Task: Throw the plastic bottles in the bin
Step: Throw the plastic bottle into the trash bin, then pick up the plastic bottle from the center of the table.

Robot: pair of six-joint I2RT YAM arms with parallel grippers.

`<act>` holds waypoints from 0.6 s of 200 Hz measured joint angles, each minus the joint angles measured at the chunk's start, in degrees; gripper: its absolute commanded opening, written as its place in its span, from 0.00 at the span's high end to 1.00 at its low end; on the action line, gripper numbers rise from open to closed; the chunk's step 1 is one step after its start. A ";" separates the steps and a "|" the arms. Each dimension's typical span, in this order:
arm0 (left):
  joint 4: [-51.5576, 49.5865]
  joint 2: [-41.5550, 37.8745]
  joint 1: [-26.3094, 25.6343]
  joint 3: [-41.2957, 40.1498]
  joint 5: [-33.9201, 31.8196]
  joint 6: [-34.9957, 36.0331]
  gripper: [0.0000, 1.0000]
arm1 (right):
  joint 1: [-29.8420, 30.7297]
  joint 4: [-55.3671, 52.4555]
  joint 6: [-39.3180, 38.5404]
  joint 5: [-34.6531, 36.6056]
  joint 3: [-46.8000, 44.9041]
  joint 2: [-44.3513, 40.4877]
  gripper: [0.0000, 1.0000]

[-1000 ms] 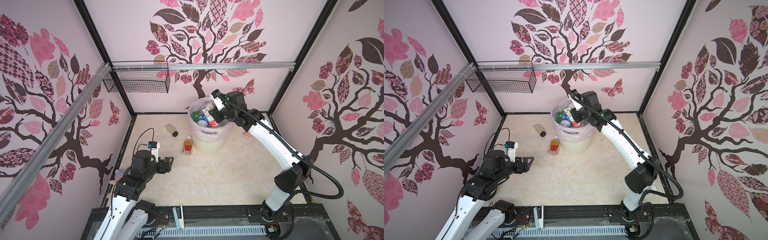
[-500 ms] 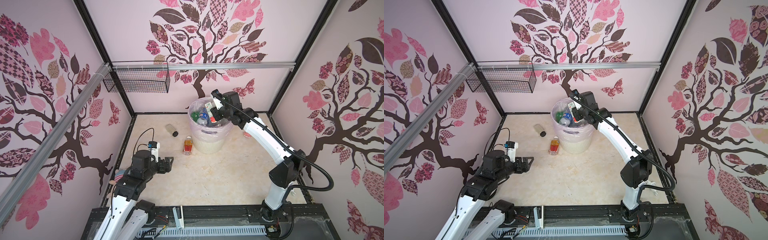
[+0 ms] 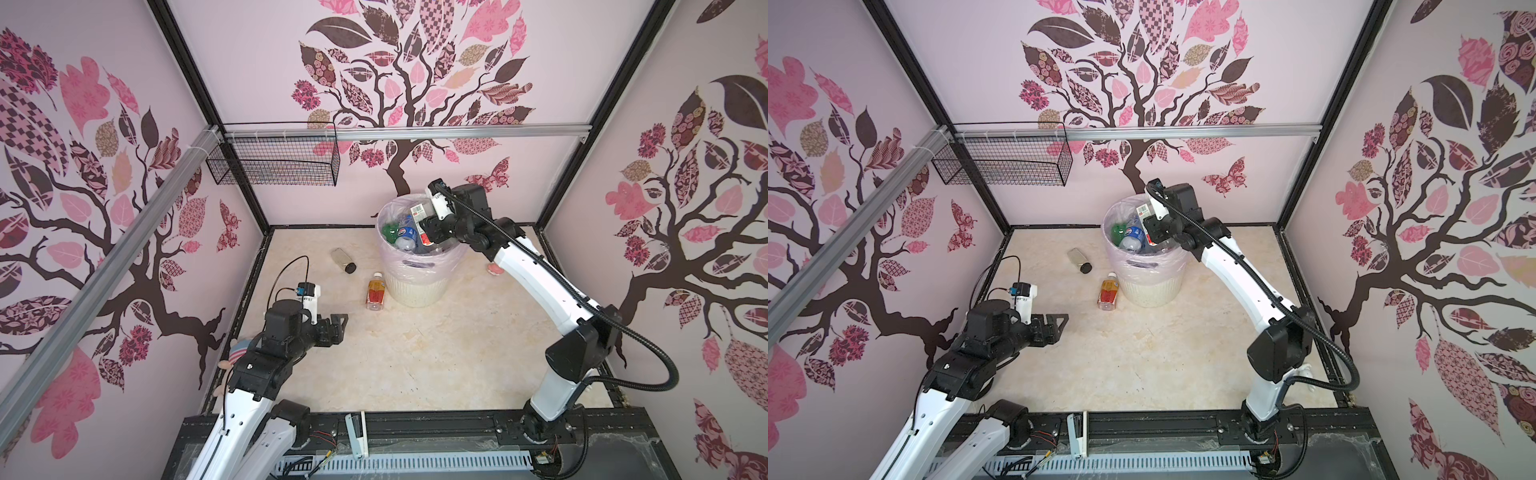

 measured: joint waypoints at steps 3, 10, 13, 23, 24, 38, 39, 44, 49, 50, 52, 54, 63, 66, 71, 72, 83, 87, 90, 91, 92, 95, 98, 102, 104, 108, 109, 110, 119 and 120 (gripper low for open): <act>0.02 0.24 0.00 0.00 0.07 0.00 0.14 | 0.00 0.02 0.20 -0.31 -0.31 -0.74 0.37; 0.04 0.72 0.00 0.00 0.26 0.00 0.14 | 0.00 0.11 0.66 -0.92 -0.98 -2.60 0.35; 0.09 0.94 0.00 0.00 0.33 0.00 0.14 | 0.00 0.33 0.87 -1.20 -1.33 -3.56 0.34; 0.42 1.75 0.00 0.00 0.72 -0.02 0.13 | 0.00 1.16 1.53 -1.66 -2.64 -6.84 0.29; 0.46 1.90 0.00 0.00 0.79 -0.02 0.12 | 0.00 1.20 1.64 -1.70 -2.80 -7.08 0.29; 1.22 3.58 0.00 0.02 1.53 -0.20 0.12 | 0.02 3.15 2.54 -1.90 -6.51 -12.59 0.25; 1.31 3.78 0.00 0.02 1.62 -0.22 0.12 | 0.04 3.41 2.62 -1.90 -7.02 -13.16 0.25; 1.68 4.55 0.00 0.07 1.88 -0.26 0.12 | 0.02 4.15 2.89 -1.79 -8.96 -15.50 0.23; 2.01 5.33 0.00 0.13 2.14 -0.28 0.12 | 0.02 4.61 3.04 -1.79 -10.93 -17.59 0.21; 2.12 5.64 0.00 0.17 2.21 -0.31 0.12 | 0.00 4.72 3.26 -1.77 -11.50 -18.27 0.20; 2.19 6.14 0.00 0.28 2.32 -0.31 0.11 | -0.02 5.14 3.54 -1.70 -12.46 -19.23 0.19; 2.27 6.60 0.00 0.37 2.40 -0.31 0.11 | -0.02 5.42 3.50 -1.70 -13.35 -20.13 0.18; 2.60 8.66 0.00 1.11 2.78 -0.33 0.11 | -0.02 6.58 4.20 -1.36 -17.81 -24.46 0.15; 2.71 9.55 0.00 1.40 2.84 -0.33 0.11 | -0.02 6.99 4.55 -1.27 -19.28 -25.73 0.14; 3.04 11.23 0.00 2.01 2.93 -0.33 0.12 | -0.02 7.58 4.92 -1.07 -21.75 -28.04 0.14; 3.06 11.45 0.00 2.08 2.95 -0.33 0.12 | -0.02 7.67 5.09 -1.05 -22.10 -28.33 0.13; 3.85 14.95 0.00 3.63 3.06 -0.31 0.12 | -0.02 8.35 5.88 -0.50 -27.78 -33.27 0.12; 4.13 16.15 0.00 4.22 3.08 -0.31 0.12 | -0.02 8.72 6.27 -0.46 -29.33 -34.56 0.12; 4.33 17.11 0.00 4.63 3.13 -0.33 0.12 | -0.02 8.79 6.56 -0.31 -30.86 -35.93 0.12; 4.37 17.38 0.00 4.76 3.13 -0.33 0.12 | -0.02 8.81 6.62 -0.26 -31.17 -36.20 0.12; 4.50 17.79 0.00 4.98 3.13 -0.33 0.12 | -0.02 8.83 6.73 -0.26 -31.76 -36.68 0.12; 4.79 18.58 0.00 5.42 3.21 -0.28 0.13 | -0.02 8.83 6.93 -0.20 -32.89 -37.57 0.12; 5.11 19.56 0.00 5.86 3.23 -0.33 0.13 | -0.02 8.92 7.28 -0.09 -34.36 -38.84 0.11; 5.60 20.72 0.00 6.47 3.32 -0.28 0.13 | -0.02 8.81 7.56 -0.02 -35.69 -39.91 0.11; 5.90 21.51 0.00 6.78 3.34 -0.31 0.13 | -0.02 8.72 7.80 0.04 -36.50 -40.63 0.11; 6.38 22.67 0.00 7.37 3.52 -0.26 0.13 | -0.02 8.85 8.11 0.17 -38.05 -41.83 0.11; 6.45 22.91 0.00 7.48 3.56 -0.28 0.13 | -0.02 8.83 8.20 0.20 -38.32 -42.05 0.11; 6.60 23.41 0.00 7.65 3.63 -0.28 0.13 | -0.02 8.81 8.39 0.22 -38.80 -42.49 0.11; 7.76 26.12 0.00 8.70 3.93 -0.28 0.13 | -0.02 8.70 9.18 0.52 -41.86 -44.94 0.10; 7.85 26.27 0.00 8.76 3.96 -0.28 0.13 | -0.02 8.74 9.27 0.57 -42.10 -45.11 0.10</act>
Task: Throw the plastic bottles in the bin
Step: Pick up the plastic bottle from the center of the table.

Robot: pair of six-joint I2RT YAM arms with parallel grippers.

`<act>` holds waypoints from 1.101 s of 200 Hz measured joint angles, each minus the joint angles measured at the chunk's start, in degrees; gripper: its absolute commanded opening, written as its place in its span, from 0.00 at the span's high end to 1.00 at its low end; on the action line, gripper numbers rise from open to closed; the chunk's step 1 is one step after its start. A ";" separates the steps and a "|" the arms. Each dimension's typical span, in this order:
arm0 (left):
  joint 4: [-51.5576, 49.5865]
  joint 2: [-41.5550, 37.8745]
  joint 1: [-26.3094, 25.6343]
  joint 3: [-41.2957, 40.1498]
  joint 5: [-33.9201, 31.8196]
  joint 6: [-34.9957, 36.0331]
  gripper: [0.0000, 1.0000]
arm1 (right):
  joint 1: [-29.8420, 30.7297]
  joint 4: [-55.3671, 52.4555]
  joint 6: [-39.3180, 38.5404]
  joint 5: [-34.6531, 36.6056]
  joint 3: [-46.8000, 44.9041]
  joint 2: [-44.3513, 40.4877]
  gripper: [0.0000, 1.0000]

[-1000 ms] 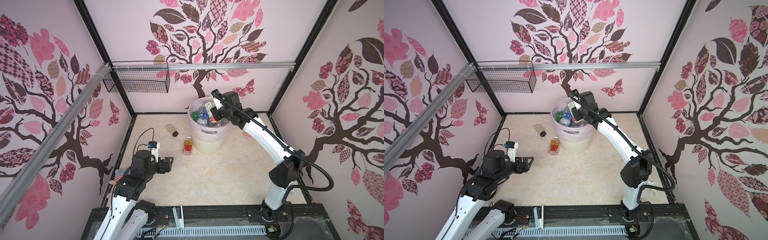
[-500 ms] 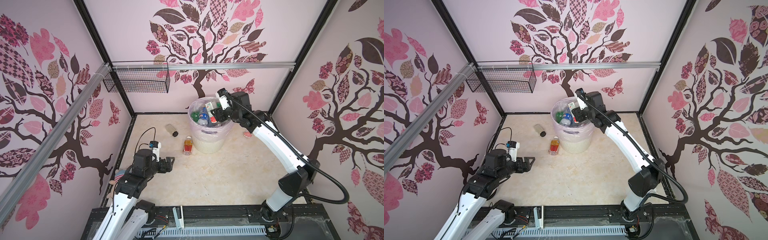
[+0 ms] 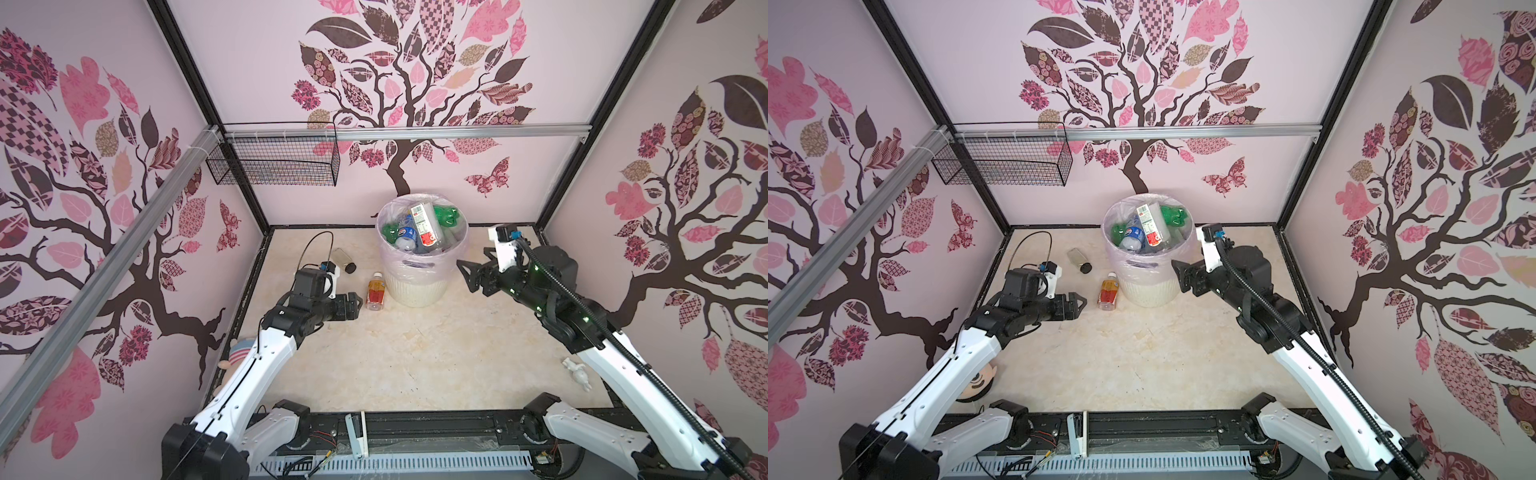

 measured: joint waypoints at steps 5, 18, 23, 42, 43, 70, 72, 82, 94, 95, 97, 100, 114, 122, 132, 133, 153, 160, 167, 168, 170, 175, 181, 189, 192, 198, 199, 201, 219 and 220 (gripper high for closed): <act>0.90 1.70 0.00 0.48 0.22 0.00 0.13 | 0.00 -0.22 0.44 0.22 -1.55 -1.29 0.10; 2.36 5.60 0.00 1.53 0.57 0.04 0.14 | 0.00 -0.50 1.66 0.68 -5.35 -4.42 0.09; 2.67 7.10 -0.02 1.99 0.76 0.11 0.14 | 0.00 -0.90 2.12 0.76 -6.51 -5.44 0.08; 3.93 13.20 -0.13 3.96 1.11 0.55 0.15 | 0.00 -1.40 3.76 1.20 -10.34 -9.44 0.05; 4.00 13.44 -0.15 4.00 1.14 0.57 0.15 | 0.00 -1.44 3.82 1.22 -10.47 -9.62 0.05; 6.14 19.54 -0.48 5.29 1.46 1.64 0.15 | 0.00 -1.57 5.38 1.62 -14.10 -14.95 0.03; 6.27 19.89 -0.50 5.31 1.51 1.68 0.15 | 0.00 -1.62 5.42 1.62 -14.25 -15.28 0.03; 6.99 21.18 -0.50 5.31 1.86 1.88 0.15 | 0.00 -1.73 5.79 1.81 -14.91 -16.61 0.03; 7.85 22.58 -0.50 5.49 2.25 2.05 0.15 | 0.00 -1.73 6.29 2.03 -15.63 -18.25 0.02; 7.89 22.64 -0.50 5.51 2.27 2.05 0.15 | 0.00 -1.70 6.27 2.03 -15.65 -18.32 0.02; 7.96 22.91 -0.50 5.62 2.32 2.05 0.15 | 0.00 -1.77 6.43 2.08 -15.78 -18.58 0.02; 8.02 23.21 -0.50 5.79 2.38 2.08 0.15 | 0.00 -1.77 6.49 2.16 -15.96 -18.91 0.02; 8.61 25.09 -0.59 7.02 2.75 2.23 0.15 | 0.00 -1.88 6.80 2.21 -17.14 -20.41 0.01; 8.94 26.08 -0.61 7.76 2.86 2.32 0.15 | 0.00 -2.25 6.88 2.23 -17.86 -21.07 0.01; 9.62 27.41 -0.79 8.61 2.93 2.54 0.16 | 0.00 -2.91 7.10 2.25 -18.45 -21.62 0.01; 9.70 27.54 -0.81 8.72 2.93 2.58 0.16 | 0.00 -3.02 7.10 2.25 -18.49 -21.66 0.01; 10.97 29.51 -1.38 9.53 3.06 2.93 0.17 | 0.00 -4.22 7.54 2.23 -18.93 -22.34 0.00; 11.23 30.14 -1.60 9.70 3.08 3.04 0.17 | 0.00 -4.37 7.69 2.21 -19.04 -22.62 0.00; 11.43 30.75 -1.86 9.94 3.10 3.10 0.17 | 0.00 -4.50 7.74 2.19 -19.08 -22.82 0.00; 11.41 30.88 -1.90 9.99 3.10 3.15 0.17 | 0.00 -4.55 7.74 2.19 -19.08 -22.84 0.00; 11.45 31.12 -1.97 10.08 3.08 3.15 0.17 | 0.00 -4.61 7.74 2.16 -19.08 -22.88 0.00; 11.54 31.58 -2.14 10.34 3.08 3.21 0.18 | 0.00 -4.68 7.78 2.19 -19.08 -22.93 0.00; 11.58 32.37 -2.38 10.73 2.93 3.32 0.18 | 0.00 -4.76 7.87 2.16 -19.08 -22.95 0.00; 11.65 33.33 -2.69 11.23 2.71 3.48 0.19 | 0.00 -4.87 7.91 2.16 -19.08 -22.95 0.00; 11.63 33.68 -2.78 11.43 2.60 3.50 0.19 | 0.00 -4.92 7.91 2.14 -19.08 -22.95 0.00; 11.67 34.34 -2.99 11.78 2.40 3.63 0.19 | 0.00 -5.05 7.93 2.14 -19.10 -22.95 0.00; 11.67 34.40 -3.02 11.82 2.38 3.65 0.19 | 0.00 -5.07 7.93 2.14 -19.10 -22.95 0.00; 11.67 34.58 -3.10 11.93 2.27 3.74 0.19 | 0.00 -5.09 7.96 2.14 -19.10 -22.97 0.00; 11.80 36.06 -3.65 12.55 1.27 4.22 0.19 | 0.00 -5.14 7.98 2.12 -19.10 -22.99 0.00; 11.80 36.15 -3.72 12.59 1.16 4.26 0.19 | 0.00 -5.14 7.98 2.14 -19.10 -22.99 0.00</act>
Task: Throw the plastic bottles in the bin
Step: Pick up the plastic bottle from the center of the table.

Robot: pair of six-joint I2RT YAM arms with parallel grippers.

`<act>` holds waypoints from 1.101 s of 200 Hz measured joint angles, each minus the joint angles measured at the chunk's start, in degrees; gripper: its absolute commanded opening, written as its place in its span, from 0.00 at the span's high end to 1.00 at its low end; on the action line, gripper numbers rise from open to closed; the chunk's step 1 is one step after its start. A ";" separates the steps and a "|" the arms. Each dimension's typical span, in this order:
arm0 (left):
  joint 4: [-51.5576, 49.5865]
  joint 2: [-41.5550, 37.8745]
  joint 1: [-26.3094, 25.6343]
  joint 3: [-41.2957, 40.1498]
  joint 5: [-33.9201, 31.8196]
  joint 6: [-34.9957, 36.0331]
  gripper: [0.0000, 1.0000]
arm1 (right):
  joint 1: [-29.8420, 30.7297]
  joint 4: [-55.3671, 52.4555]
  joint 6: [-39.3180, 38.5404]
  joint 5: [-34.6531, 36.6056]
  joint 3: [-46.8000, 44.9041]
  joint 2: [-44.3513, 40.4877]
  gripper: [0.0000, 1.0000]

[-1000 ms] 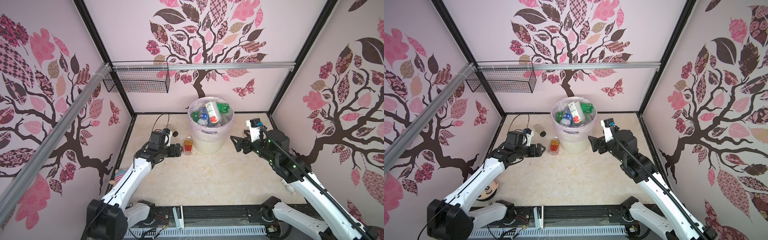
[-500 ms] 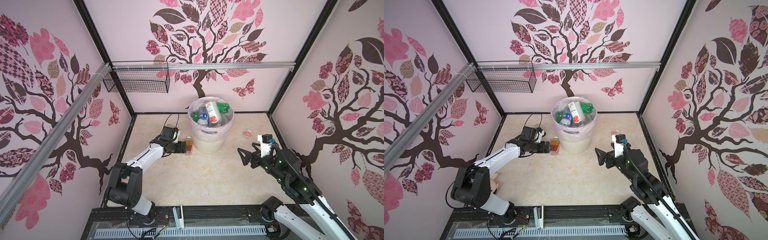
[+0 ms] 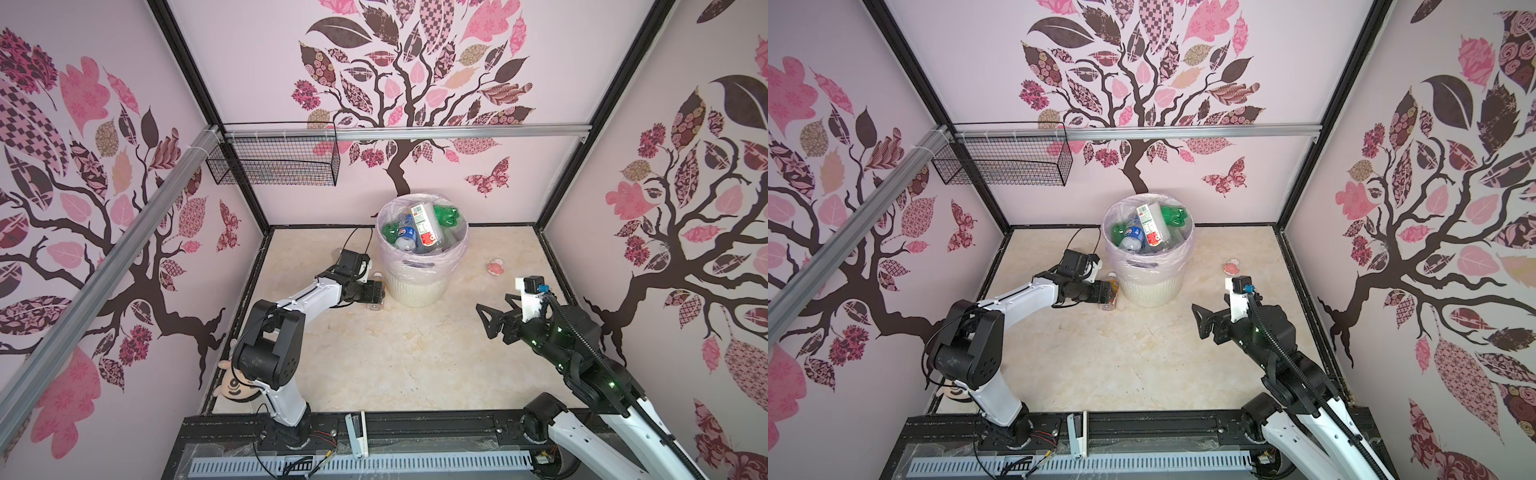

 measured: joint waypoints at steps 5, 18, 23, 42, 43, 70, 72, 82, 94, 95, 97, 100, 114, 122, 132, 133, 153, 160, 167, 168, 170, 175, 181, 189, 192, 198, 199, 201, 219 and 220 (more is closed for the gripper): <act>0.04 0.39 -0.11 0.04 -0.31 0.13 0.19 | 0.00 -0.02 0.02 -0.02 0.00 -0.02 0.00; 0.09 1.36 -0.35 0.07 -1.25 0.26 0.20 | 0.00 -0.02 0.13 -0.11 0.00 -0.09 0.00; 0.09 1.70 -0.42 0.09 -1.55 0.28 0.20 | 0.00 -0.02 0.13 -0.20 0.00 -0.13 0.00; 0.17 3.04 -0.44 0.13 -2.75 0.37 0.27 | 0.00 -0.11 0.17 -0.39 0.00 -0.15 0.00; 0.20 3.13 -0.44 0.13 -2.80 0.33 0.27 | 0.00 -0.11 0.17 -0.42 0.00 -0.15 0.00; 0.22 4.79 -0.44 0.42 -4.04 0.24 0.33 | 0.00 -0.24 0.35 -0.44 0.00 -0.35 0.00; 0.22 4.87 -0.42 0.42 -4.11 0.13 0.34 | 0.00 -0.28 0.35 -0.42 0.00 -0.37 0.00; 0.28 4.87 -0.44 0.42 -4.50 0.15 0.36 | 0.00 -0.37 0.37 -0.42 0.00 -0.50 0.00; 0.48 4.87 -0.44 0.42 -4.96 0.02 0.40 | 0.00 -0.42 0.37 -0.42 0.00 -0.61 0.00; 0.50 4.87 -0.44 0.42 -5.03 0.07 0.40 | 0.00 -0.42 0.37 -0.42 0.00 -0.61 0.00; 0.57 4.87 -0.44 0.42 -5.05 0.00 0.40 | 0.00 -0.42 0.39 -0.42 0.00 -0.61 0.00; 0.61 4.85 -0.44 0.42 -5.16 -0.07 0.41 | 0.00 -0.42 0.39 -0.42 0.00 -0.61 0.00; 0.85 4.50 -0.44 0.42 -5.60 -0.09 0.45 | 0.00 -0.42 0.44 -0.42 -0.09 -0.61 0.01; 0.79 4.26 -0.44 0.33 -5.97 -0.11 0.46 | 0.00 -0.44 0.57 -0.44 -0.17 -0.61 0.00; 0.44 3.78 -0.44 0.26 -6.47 -0.37 0.46 | 0.00 -0.52 0.63 -0.42 -0.31 -0.61 0.00; 0.44 3.74 -0.44 0.24 -6.54 -0.37 0.46 | 0.00 -0.55 0.66 -0.42 -0.31 -0.61 0.00; -0.20 0.83 -0.42 -0.83 -7.80 -0.70 0.46 | 0.00 -0.90 0.85 -0.44 -0.31 -0.66 0.00; -0.83 -0.66 -0.42 -1.11 -8.31 -0.81 0.47 | 0.00 -0.94 0.90 -0.44 -0.31 -0.68 0.00; -1.49 -2.23 -0.33 -1.18 -8.83 -0.98 0.47 | 0.00 -0.98 0.98 -0.46 -0.33 -0.72 0.00; -1.55 -2.38 -0.31 -1.18 -8.83 -0.98 0.47 | 0.00 -0.98 0.98 -0.46 -0.33 -0.72 0.00; -1.73 -2.93 -0.28 -1.18 -9.07 -1.01 0.47 | 0.00 -1.01 1.01 -0.46 -0.35 -0.74 0.00; -2.08 -4.24 -0.20 -1.18 -9.42 -1.05 0.47 | 0.00 -1.05 1.03 -0.46 -0.37 -0.81 0.00; -2.56 -5.66 -0.07 -1.18 -9.68 -1.07 0.47 | 0.00 -1.09 1.07 -0.48 -0.44 -0.87 0.00; -3.26 -7.85 0.24 -1.16 -10.23 -1.05 0.47 | 0.00 -1.09 1.16 -0.50 -0.59 -0.94 0.00; -3.54 -8.66 0.39 -1.16 -10.36 -1.05 0.47 | 0.00 -1.11 1.18 -0.52 -0.66 -0.94 0.00; -4.09 -9.99 0.74 -1.11 -10.71 -1.05 0.47 | 0.00 -1.27 1.20 -0.63 -0.76 -0.98 0.00; -4.28 -10.36 0.85 -1.11 -10.78 -1.05 0.47 | 0.00 -1.29 1.20 -0.63 -0.79 -0.98 0.00; -4.46 -10.80 1.01 -1.09 -10.88 -1.03 0.47 | 0.00 -1.29 1.20 -0.66 -0.83 -0.98 0.00; -7.43 -14.43 2.54 -0.37 -11.80 -0.87 0.47 | 0.00 -1.44 1.22 -0.87 -1.25 -1.09 0.00; -7.56 -14.51 2.58 -0.31 -11.82 -0.85 0.47 | 0.00 -1.44 1.22 -0.90 -1.27 -1.09 0.00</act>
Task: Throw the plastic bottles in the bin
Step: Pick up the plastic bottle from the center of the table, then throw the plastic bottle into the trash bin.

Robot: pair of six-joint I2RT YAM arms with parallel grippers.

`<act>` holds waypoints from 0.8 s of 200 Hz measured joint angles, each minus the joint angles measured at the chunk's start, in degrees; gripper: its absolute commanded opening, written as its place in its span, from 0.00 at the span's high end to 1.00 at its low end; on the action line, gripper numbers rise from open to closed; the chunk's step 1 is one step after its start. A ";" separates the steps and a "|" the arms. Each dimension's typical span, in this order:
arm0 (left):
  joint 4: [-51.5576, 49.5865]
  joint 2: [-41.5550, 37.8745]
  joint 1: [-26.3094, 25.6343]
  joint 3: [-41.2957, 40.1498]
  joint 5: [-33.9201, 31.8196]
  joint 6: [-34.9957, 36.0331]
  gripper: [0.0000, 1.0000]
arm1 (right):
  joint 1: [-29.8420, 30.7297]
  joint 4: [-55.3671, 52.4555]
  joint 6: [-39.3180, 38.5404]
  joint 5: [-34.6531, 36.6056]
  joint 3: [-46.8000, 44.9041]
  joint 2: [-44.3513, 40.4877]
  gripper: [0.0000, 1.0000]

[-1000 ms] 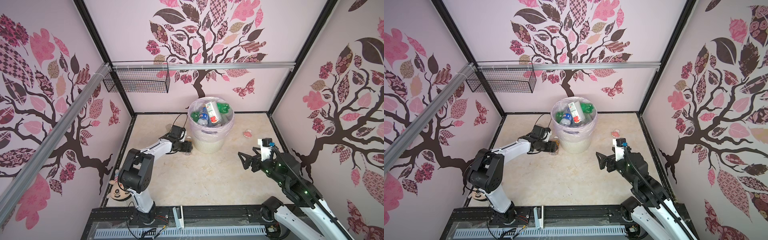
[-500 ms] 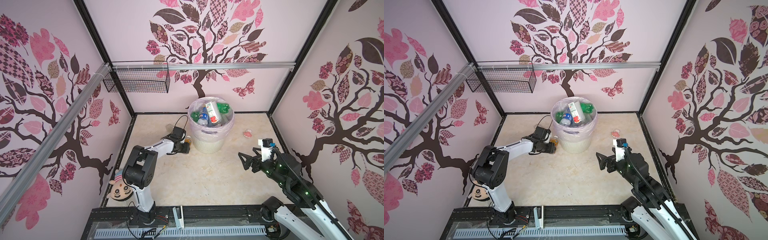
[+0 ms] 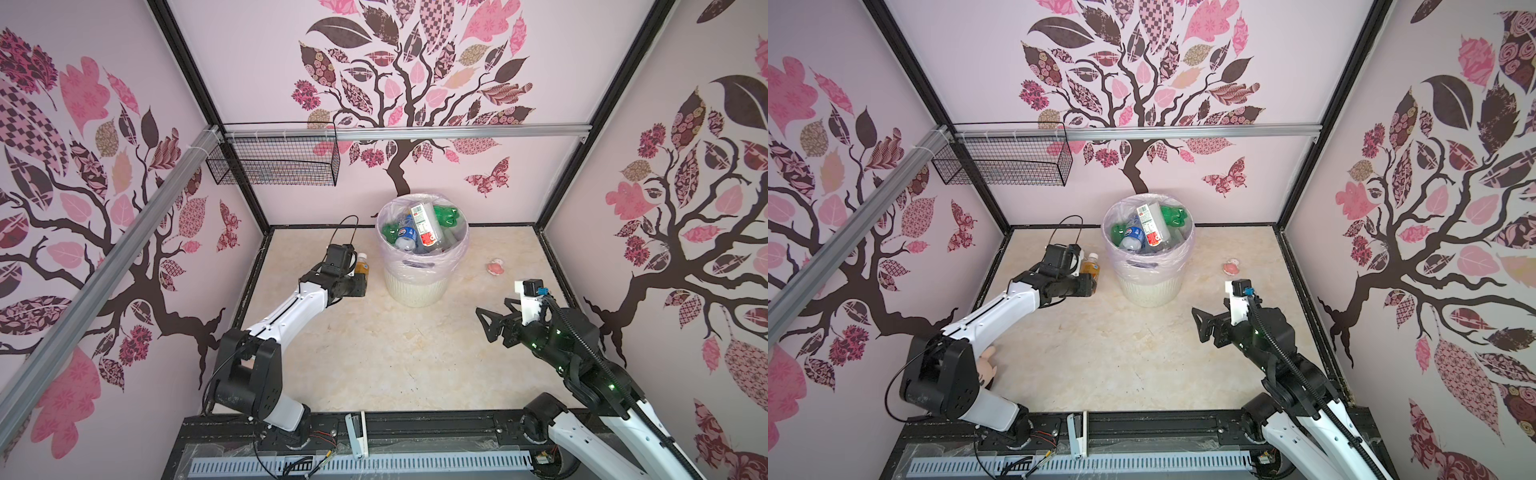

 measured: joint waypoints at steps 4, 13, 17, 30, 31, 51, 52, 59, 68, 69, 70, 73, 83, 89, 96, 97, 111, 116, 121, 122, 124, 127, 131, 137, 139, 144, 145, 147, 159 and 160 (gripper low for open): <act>-0.79 -0.61 0.31 0.42 -0.13 0.09 0.47 | 0.00 -0.04 0.00 -0.02 -0.04 -0.04 0.00; -2.75 -1.90 0.98 1.73 -0.50 0.46 0.47 | 0.00 -0.15 0.00 -0.15 -0.09 -0.11 0.00; -3.56 -2.40 1.20 2.45 -0.70 0.70 0.47 | 0.00 -0.22 0.02 -0.17 -0.09 -0.13 0.00; -6.08 -3.69 1.51 5.27 -0.85 1.49 0.47 | 0.00 -0.22 0.00 -0.42 -0.09 -0.15 0.00; -6.36 -3.87 1.51 5.66 -0.83 1.57 0.47 | 0.00 -0.22 0.02 -0.42 -0.09 -0.15 0.00; -10.14 -5.22 1.51 11.80 0.50 3.21 0.48 | 0.00 -0.22 0.02 -0.61 -0.09 -0.15 0.00; -10.38 -5.25 1.51 12.07 0.55 3.28 0.48 | 0.00 -0.22 0.02 -0.61 -0.09 -0.15 0.00; -11.76 -5.49 1.51 14.45 1.11 3.85 0.48 | 0.00 -0.22 0.02 -0.63 -0.09 -0.15 0.00; -13.31 -5.64 1.51 17.49 2.08 4.48 0.49 | 0.00 -0.24 0.07 -0.66 -0.09 -0.15 0.01; -13.38 -5.64 1.51 17.70 2.19 4.50 0.49 | 0.00 -0.24 0.07 -0.66 -0.09 -0.15 0.01; -13.64 -5.64 1.51 18.16 2.45 4.55 0.49 | 0.00 -0.24 0.07 -0.66 -0.09 -0.15 0.00; -14.32 -5.64 1.51 19.19 2.62 4.76 0.49 | 0.00 -0.26 0.13 -0.68 -0.09 -0.17 0.00; -15.82 -5.64 1.51 22.34 3.91 5.38 0.49 | 0.00 -0.33 0.22 -0.70 -0.09 -0.28 0.00; -16.85 -5.64 1.51 24.24 4.61 5.64 0.50 | 0.00 -0.42 0.22 -0.76 -0.09 -0.42 0.00; -17.97 -5.64 1.51 26.27 5.57 5.79 0.50 | 0.00 -0.63 0.24 -0.81 -0.09 -0.66 0.00; -18.10 -5.64 1.51 26.49 5.70 5.79 0.50 | 0.00 -0.66 0.24 -0.83 -0.09 -0.68 0.00; -19.17 -5.62 1.46 29.59 8.00 5.81 0.50 | 0.00 -1.07 0.37 -0.85 -0.09 -1.01 0.00; -19.26 -5.62 1.44 30.36 8.87 5.70 0.50 | 0.00 -1.14 0.39 -0.85 -0.09 -1.05 0.00; -19.23 -5.62 1.44 31.04 9.94 5.57 0.50 | 0.00 -1.22 0.42 -0.85 -0.09 -1.07 0.00; -19.26 -5.62 1.44 31.10 10.05 5.55 0.50 | 0.00 -1.22 0.42 -0.85 -0.09 -1.07 0.00; -19.23 -5.62 1.44 31.28 10.45 5.49 0.50 | 0.00 -1.27 0.42 -0.85 -0.09 -1.09 0.00; -19.26 -5.60 1.44 31.52 10.99 5.35 0.50 | 0.00 -1.31 0.44 -0.85 -0.09 -1.09 0.00; -19.26 -5.57 1.44 31.80 11.72 5.16 0.50 | 0.00 -1.38 0.44 -0.85 -0.09 -1.09 0.00; -19.32 -5.40 1.38 32.24 12.85 4.76 0.49 | 0.00 -1.49 0.44 -0.85 -0.09 -1.11 0.00; -19.32 -5.29 1.38 32.39 13.20 4.61 0.49 | 0.00 -1.53 0.46 -0.85 -0.09 -1.14 0.00; -19.30 -5.03 1.27 32.81 14.01 4.28 0.49 | 0.00 -1.60 0.46 -0.87 -0.09 -1.18 0.00; -19.30 -4.96 1.25 32.87 14.12 4.22 0.49 | 0.00 -1.60 0.46 -0.87 -0.09 -1.20 0.00; -19.34 -4.81 1.22 33.07 14.45 4.09 0.48 | 0.00 -1.64 0.46 -0.87 -0.09 -1.22 0.00; -19.30 -3.58 0.98 34.47 16.20 3.32 0.48 | 0.00 -1.86 0.48 -0.87 -0.09 -1.42 0.00; -19.30 -3.50 0.96 34.58 16.33 3.23 0.48 | 0.00 -1.86 0.48 -0.87 -0.09 -1.44 0.00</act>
